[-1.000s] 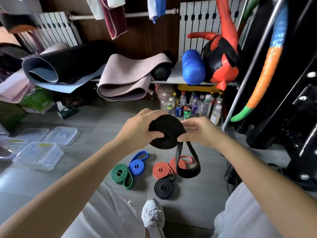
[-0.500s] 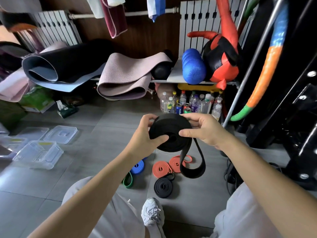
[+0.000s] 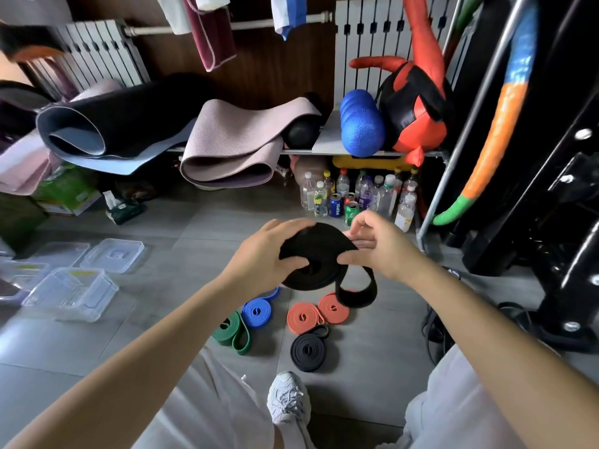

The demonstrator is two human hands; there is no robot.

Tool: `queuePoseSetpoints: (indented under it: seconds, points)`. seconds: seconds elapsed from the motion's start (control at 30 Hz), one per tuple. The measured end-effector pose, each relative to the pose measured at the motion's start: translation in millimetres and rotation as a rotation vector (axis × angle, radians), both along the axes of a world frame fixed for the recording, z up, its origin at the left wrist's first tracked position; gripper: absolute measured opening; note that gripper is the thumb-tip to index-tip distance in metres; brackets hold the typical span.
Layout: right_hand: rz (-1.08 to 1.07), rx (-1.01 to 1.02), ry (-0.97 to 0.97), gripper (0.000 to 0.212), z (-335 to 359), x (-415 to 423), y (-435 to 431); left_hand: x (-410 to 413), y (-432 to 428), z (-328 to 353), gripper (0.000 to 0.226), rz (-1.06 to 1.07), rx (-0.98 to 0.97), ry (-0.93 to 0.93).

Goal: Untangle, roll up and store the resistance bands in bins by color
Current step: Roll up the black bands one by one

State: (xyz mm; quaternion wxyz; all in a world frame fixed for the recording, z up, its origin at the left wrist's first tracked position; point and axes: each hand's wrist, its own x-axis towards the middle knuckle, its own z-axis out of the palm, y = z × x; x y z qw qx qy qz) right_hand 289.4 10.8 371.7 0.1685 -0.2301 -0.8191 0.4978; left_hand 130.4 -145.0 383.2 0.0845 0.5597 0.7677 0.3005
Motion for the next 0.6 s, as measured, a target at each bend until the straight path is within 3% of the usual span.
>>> queuePoseSetpoints:
  seconds: [0.2, 0.37, 0.6]
  points:
    - [-0.092, 0.022, 0.093, 0.028, -7, 4, -1, -2, -1, 0, 0.064, 0.089, 0.228, -0.353]
    - [-0.142, 0.059, 0.159, 0.025, 0, -1, 1, 4, 6, -2, 0.061, 0.109, 0.393, -0.490]
    - [-0.034, -0.074, 0.238, 0.046, 26, -9, 10, 13, 19, 9, 0.050, 0.181, 0.500, -0.815]
